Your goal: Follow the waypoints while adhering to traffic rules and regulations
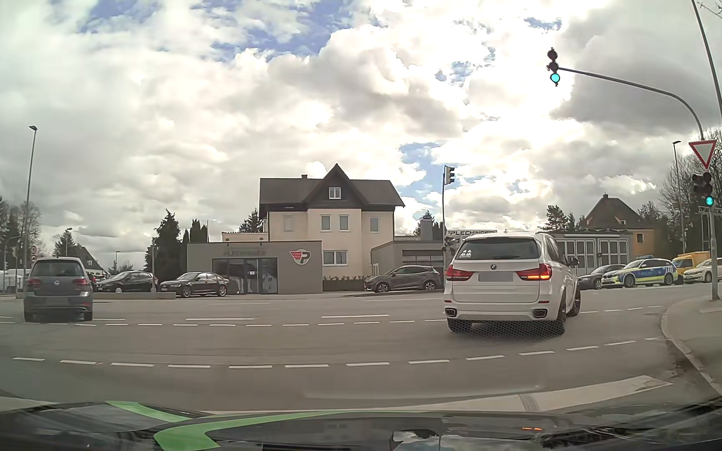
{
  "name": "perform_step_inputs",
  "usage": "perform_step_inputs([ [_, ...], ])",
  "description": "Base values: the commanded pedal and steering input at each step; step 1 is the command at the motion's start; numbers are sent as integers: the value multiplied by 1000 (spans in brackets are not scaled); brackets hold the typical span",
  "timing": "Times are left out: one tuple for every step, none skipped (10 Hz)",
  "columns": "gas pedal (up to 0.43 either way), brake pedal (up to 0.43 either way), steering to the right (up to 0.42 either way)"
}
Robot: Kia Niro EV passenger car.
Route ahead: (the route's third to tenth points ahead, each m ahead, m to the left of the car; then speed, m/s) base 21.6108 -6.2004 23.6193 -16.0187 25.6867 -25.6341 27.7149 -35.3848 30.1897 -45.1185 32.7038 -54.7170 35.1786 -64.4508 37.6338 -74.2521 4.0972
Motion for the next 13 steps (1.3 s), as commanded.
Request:
perform_step_inputs([
  [118,0,122],
  [130,0,122],
  [130,0,124],
  [130,0,127],
  [138,0,135],
  [150,0,139],
  [209,0,145],
  [209,0,155],
  [209,0,169],
  [209,0,183],
  [209,0,195],
  [220,0,207],
  [280,0,218],
])
